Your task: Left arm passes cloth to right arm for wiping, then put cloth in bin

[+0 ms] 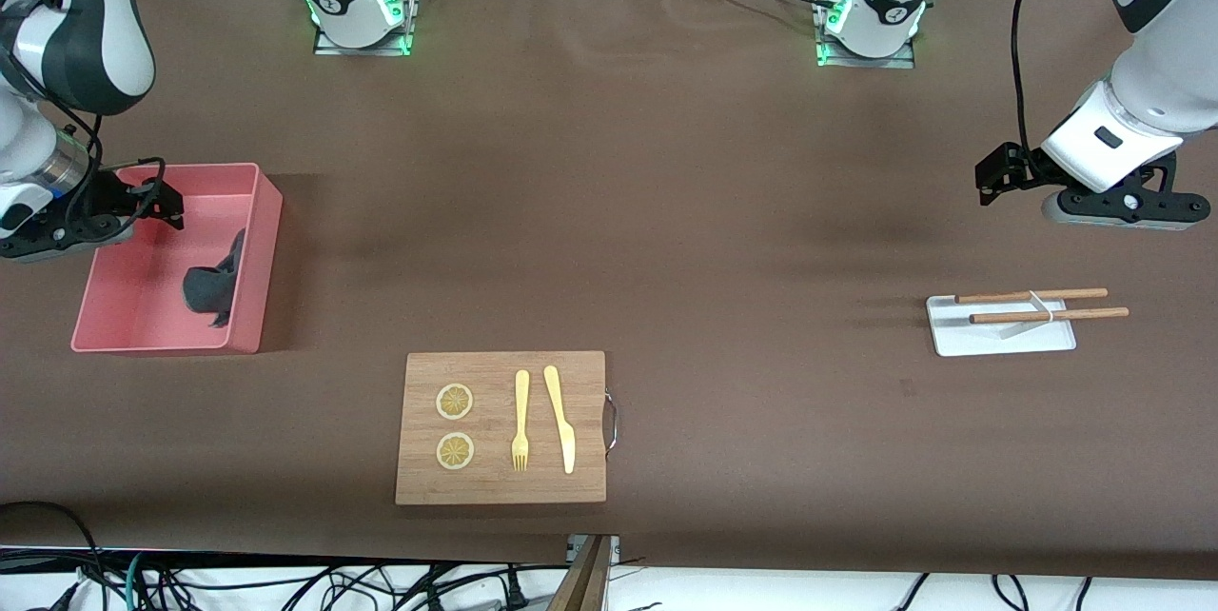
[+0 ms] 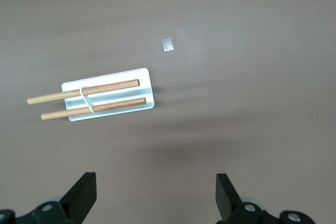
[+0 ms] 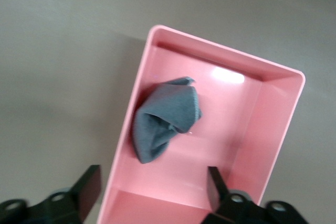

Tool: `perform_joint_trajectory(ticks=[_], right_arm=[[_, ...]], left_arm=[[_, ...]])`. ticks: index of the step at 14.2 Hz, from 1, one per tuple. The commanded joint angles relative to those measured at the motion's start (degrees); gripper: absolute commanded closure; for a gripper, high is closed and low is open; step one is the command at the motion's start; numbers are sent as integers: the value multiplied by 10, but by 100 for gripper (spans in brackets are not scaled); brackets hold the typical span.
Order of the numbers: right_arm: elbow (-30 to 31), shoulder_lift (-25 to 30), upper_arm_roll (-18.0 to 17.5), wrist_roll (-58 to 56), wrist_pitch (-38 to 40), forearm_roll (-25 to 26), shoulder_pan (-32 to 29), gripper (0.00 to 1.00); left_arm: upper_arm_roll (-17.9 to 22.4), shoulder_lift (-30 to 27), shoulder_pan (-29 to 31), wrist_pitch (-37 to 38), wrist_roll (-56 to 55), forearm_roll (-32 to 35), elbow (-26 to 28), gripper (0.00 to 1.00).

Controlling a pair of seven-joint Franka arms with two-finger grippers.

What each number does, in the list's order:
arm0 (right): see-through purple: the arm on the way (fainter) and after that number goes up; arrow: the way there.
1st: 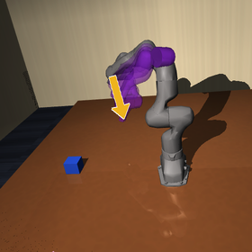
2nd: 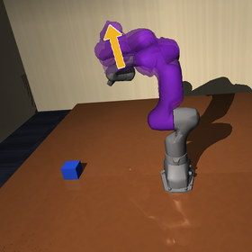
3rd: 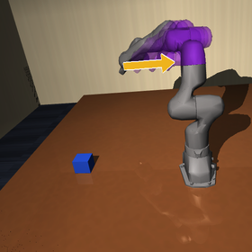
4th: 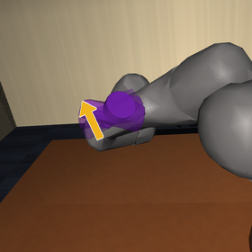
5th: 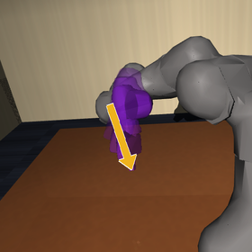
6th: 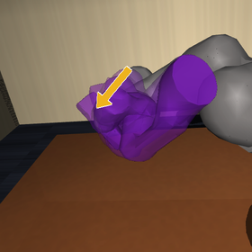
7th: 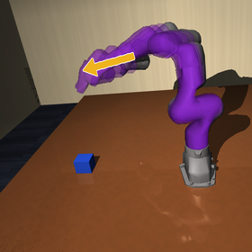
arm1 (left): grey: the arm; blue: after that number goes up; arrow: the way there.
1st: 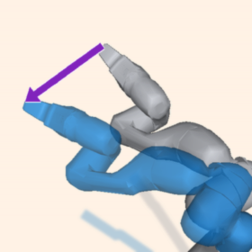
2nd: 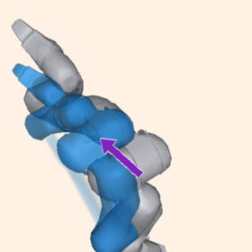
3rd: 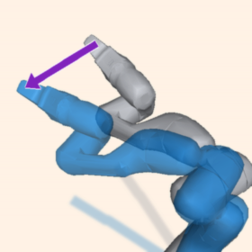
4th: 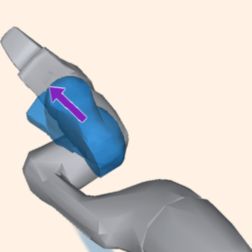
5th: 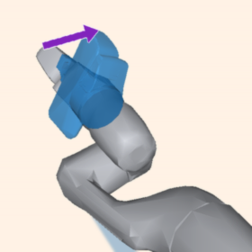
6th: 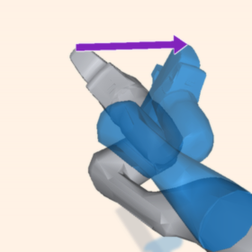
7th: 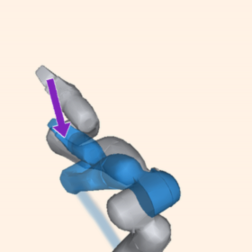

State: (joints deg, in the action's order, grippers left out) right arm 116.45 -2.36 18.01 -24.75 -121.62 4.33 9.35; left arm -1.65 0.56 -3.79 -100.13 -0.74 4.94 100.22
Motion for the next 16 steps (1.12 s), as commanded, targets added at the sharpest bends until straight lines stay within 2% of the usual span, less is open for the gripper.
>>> perform_joint_trajectory(ticks=[1, 3, 7, 9, 16], right_arm=[[-38, 30, -37, 44, 81, -9, -6, 0], [-88, 35, -67, 82, 145, -9, -6, 0], [-168, 43, -126, 163, 262, -11, -7, 0], [-205, 43, -145, 190, 320, -19, -7, 0], [-214, 46, -148, 175, 323, -49, -11, 0]], left_arm=[[-8, -8, -3, 11, 6, 5, -3, 0], [-23, -7, -2, 9, 4, 5, -5, 0], [-19, -1, 9, 8, 10, -25, -22, 0], [-19, -1, 11, 8, 12, -30, -21, 0], [-22, 1, 20, 9, 10, -65, -21, 0]])
